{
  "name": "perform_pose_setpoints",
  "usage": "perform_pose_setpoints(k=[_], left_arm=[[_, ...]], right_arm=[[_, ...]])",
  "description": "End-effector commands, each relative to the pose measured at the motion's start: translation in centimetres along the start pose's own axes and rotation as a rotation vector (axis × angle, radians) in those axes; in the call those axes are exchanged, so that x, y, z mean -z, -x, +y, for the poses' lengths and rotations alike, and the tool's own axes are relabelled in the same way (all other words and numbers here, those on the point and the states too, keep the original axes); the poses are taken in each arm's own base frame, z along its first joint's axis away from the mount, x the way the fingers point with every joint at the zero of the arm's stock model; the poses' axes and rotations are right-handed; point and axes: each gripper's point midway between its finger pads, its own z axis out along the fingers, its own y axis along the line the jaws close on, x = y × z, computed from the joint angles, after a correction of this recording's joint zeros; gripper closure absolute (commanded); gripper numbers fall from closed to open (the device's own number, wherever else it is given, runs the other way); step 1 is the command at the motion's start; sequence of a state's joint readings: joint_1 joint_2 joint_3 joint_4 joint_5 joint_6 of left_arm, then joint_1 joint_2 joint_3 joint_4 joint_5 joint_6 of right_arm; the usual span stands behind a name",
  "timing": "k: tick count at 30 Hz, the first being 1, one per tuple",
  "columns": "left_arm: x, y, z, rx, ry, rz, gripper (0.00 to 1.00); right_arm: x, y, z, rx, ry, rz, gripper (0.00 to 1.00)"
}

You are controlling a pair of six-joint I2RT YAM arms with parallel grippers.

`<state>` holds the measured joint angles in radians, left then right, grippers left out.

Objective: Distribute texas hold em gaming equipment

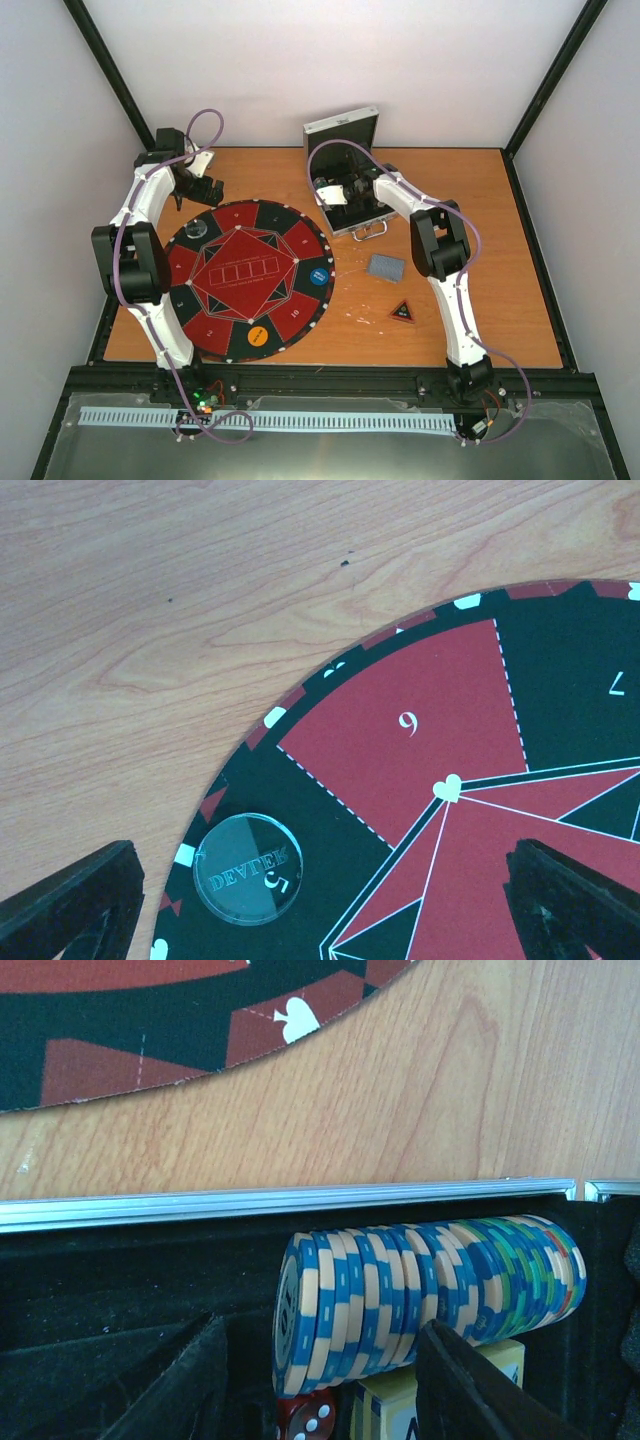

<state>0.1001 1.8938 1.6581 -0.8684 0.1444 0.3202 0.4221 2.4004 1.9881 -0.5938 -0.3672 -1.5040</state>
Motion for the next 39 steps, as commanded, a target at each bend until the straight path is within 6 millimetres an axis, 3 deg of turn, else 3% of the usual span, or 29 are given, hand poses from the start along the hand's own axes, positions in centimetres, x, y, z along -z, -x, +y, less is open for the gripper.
perform_pose_setpoints(k=[1,13,25,33,39], left_arm=[[0.3,0.6,0.3,-0.015,0.008,-0.023,0.0],[-0.1,0.2,0.2,-0.019,0.0,-0.01,0.0],[-0.2,-0.1,0.2,-0.026,0.004,-0.006,0.0],[-0.5,-0.3,0.2,-0.026,0.003,0.001,0.0],[-0.7,-0.3,0.1,-0.024,-0.004,0.006,0.0]], right_arm=[[-0.4,1.2,0.6,-0.003,0.015,-0.023,0.47],[-0.8,1.8,-0.8,0.001,-0.029,-0.039,0.33],[-2.5,-0.4,1.0,-0.013,0.021,0.033,0.38],[-1.9,-0.4,3.6,0.002,0.119,0.043,0.4],[-0.7,0.5,3.0,0.011,0.114,0.025,0.4]])
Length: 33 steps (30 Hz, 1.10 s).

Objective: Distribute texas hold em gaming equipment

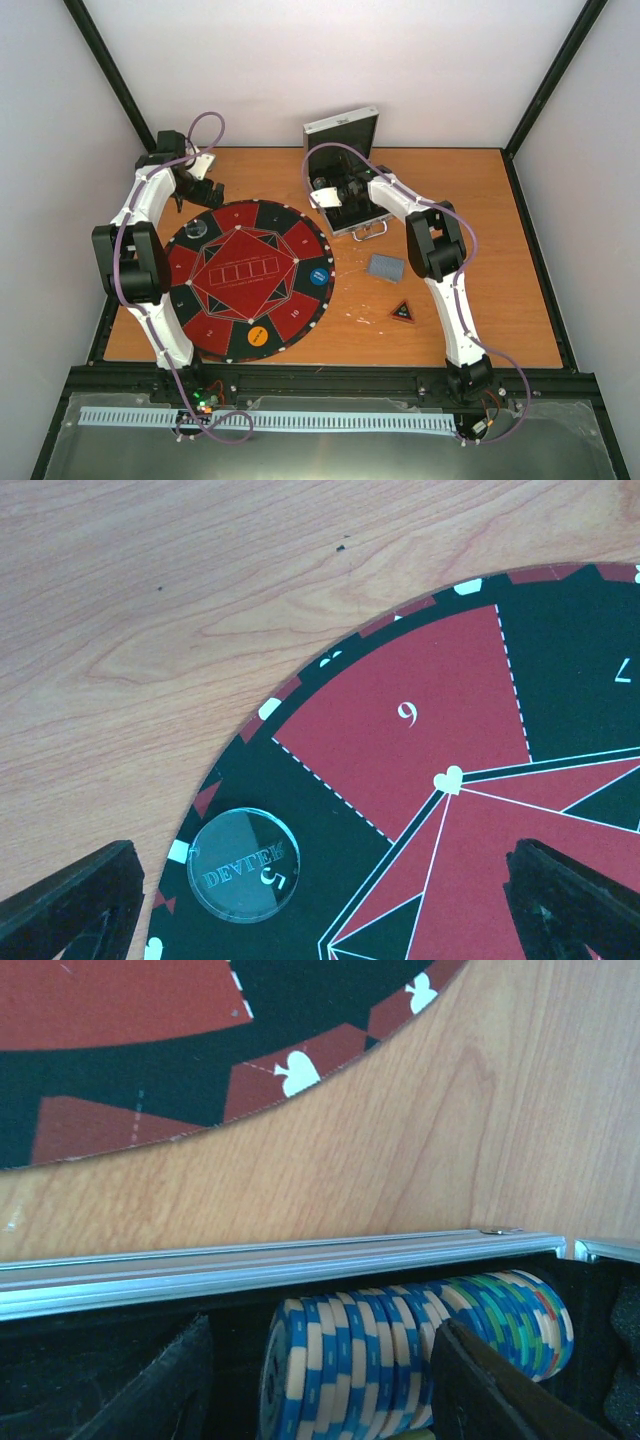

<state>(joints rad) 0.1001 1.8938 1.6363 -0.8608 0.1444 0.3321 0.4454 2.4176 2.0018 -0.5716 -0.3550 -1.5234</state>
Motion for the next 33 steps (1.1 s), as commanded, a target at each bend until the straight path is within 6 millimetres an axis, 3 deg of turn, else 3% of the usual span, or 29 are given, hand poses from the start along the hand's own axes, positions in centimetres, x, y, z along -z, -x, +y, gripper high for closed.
perform_pose_setpoints(k=[1,11,15,24,33], left_arm=[[-0.3,0.2,0.3,-0.015,0.0,-0.007,0.0],[-0.7,-0.2,0.1,-0.018,-0.011,0.007,0.0],[-1.0,-0.4,0.0,-0.016,-0.017,0.013,0.0],[-1.4,-0.6,0.0,-0.018,-0.019,0.025,0.0],[-1.7,-0.8,0.1,-0.016,-0.019,0.037,0.0]], right_arm=[[0.3,-0.2,3.0,-0.035,0.118,0.019,0.4],[1.3,1.0,-1.0,-0.061,0.001,-0.03,0.35],[1.1,1.1,-1.7,-0.067,-0.022,-0.038,0.31],[-0.7,-0.1,-1.2,-0.073,-0.023,-0.024,0.25],[-1.3,-1.0,1.0,-0.079,0.043,-0.006,0.34]])
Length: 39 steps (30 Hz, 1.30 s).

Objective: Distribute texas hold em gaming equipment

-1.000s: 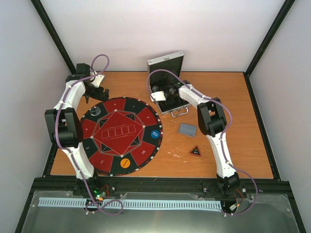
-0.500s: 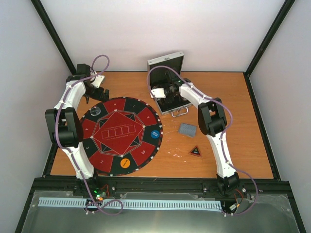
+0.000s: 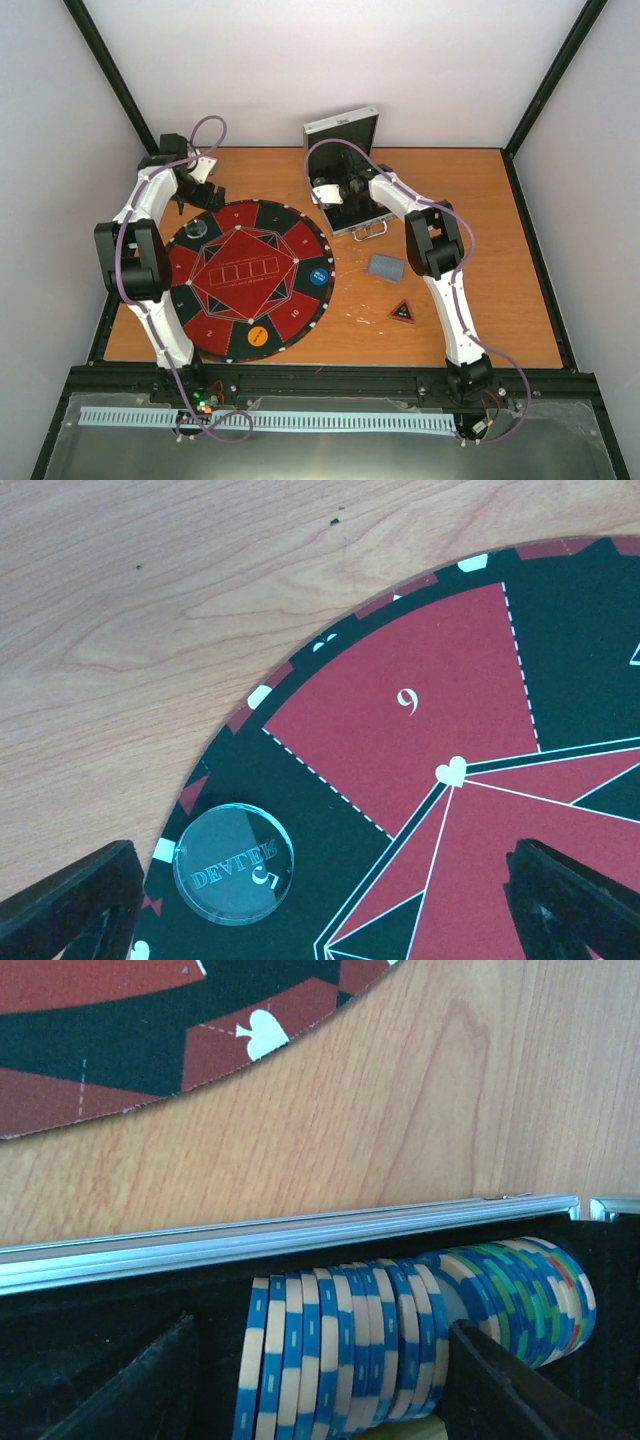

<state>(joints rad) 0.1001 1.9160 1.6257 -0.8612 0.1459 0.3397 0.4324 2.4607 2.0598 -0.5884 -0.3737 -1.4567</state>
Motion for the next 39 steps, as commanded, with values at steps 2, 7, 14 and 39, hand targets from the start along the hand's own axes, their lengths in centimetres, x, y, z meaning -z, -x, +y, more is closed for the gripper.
perform_pose_setpoints(k=[2,7,14,39], left_arm=[[-0.6,0.0,0.2,-0.014,-0.006,0.007,0.0],[-0.7,0.0,0.2,-0.014,-0.007,0.008,0.0],[-0.6,-0.1,0.2,-0.014,-0.005,0.008,0.0],[3.7,2.3,-1.0,-0.05,-0.04,-0.109,0.0]], right_arm=[[-0.6,-0.3,1.8,0.0,0.057,-0.001,0.36],[-0.4,0.1,2.6,0.006,0.089,-0.014,0.38],[-2.0,-0.5,1.7,-0.014,0.049,-0.013,0.44],[6.7,3.4,-5.0,-0.053,-0.13,-0.008,0.97]])
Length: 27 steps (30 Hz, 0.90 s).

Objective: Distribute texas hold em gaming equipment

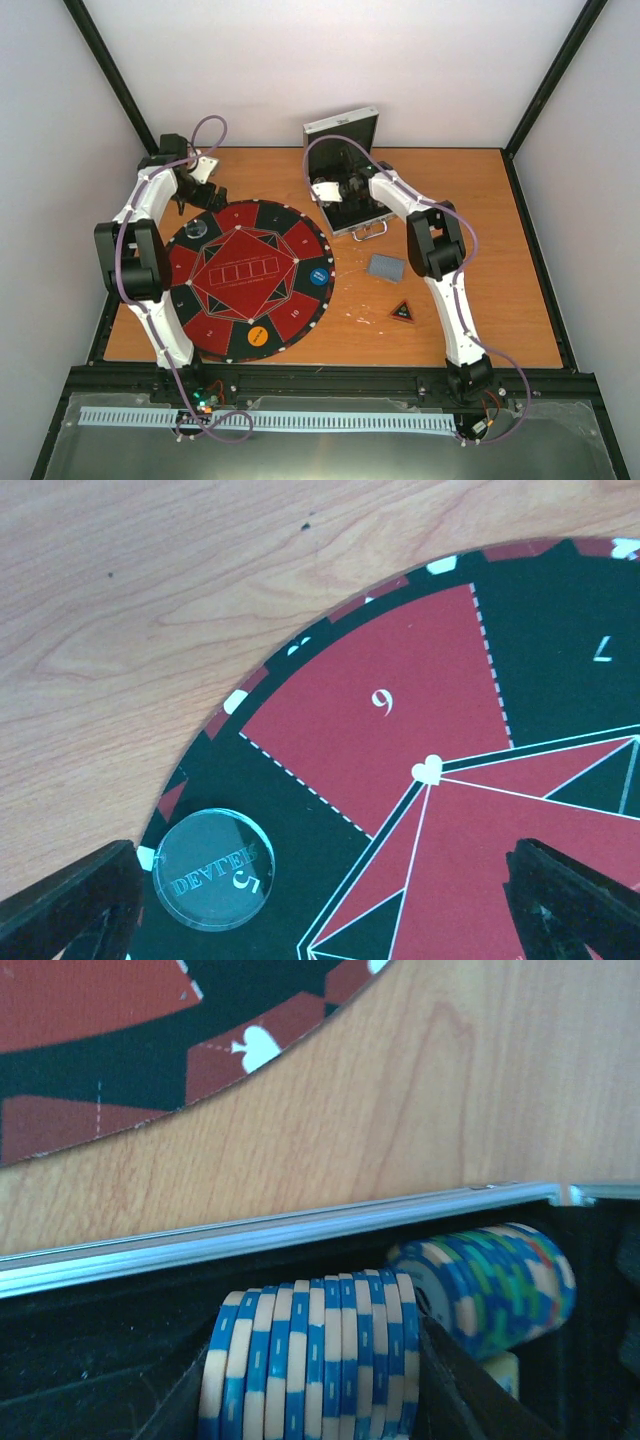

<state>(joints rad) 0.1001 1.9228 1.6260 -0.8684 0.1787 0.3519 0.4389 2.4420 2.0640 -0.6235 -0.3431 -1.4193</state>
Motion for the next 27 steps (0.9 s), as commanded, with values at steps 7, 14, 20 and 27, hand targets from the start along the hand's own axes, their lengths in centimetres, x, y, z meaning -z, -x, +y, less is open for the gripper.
perform_pose_setpoints(k=[7,14,20,27], left_arm=[[7.2,3.1,-1.8,-0.066,-0.031,-0.19,0.0],[9.9,3.2,-2.6,-0.083,-0.029,-0.244,0.0],[11.7,2.9,-3.7,-0.105,-0.059,-0.267,0.0],[13.9,1.5,-6.7,-0.185,-0.146,-0.316,0.0]], right_arm=[[11.8,6.9,-7.6,-0.122,-0.234,-0.145,0.97],[19.0,12.8,-9.7,-0.477,-0.28,-0.355,0.97],[19.8,17.7,-6.9,-0.945,-0.053,-0.517,0.97],[15.5,20.1,-1.4,-1.303,0.232,-0.471,0.97]])
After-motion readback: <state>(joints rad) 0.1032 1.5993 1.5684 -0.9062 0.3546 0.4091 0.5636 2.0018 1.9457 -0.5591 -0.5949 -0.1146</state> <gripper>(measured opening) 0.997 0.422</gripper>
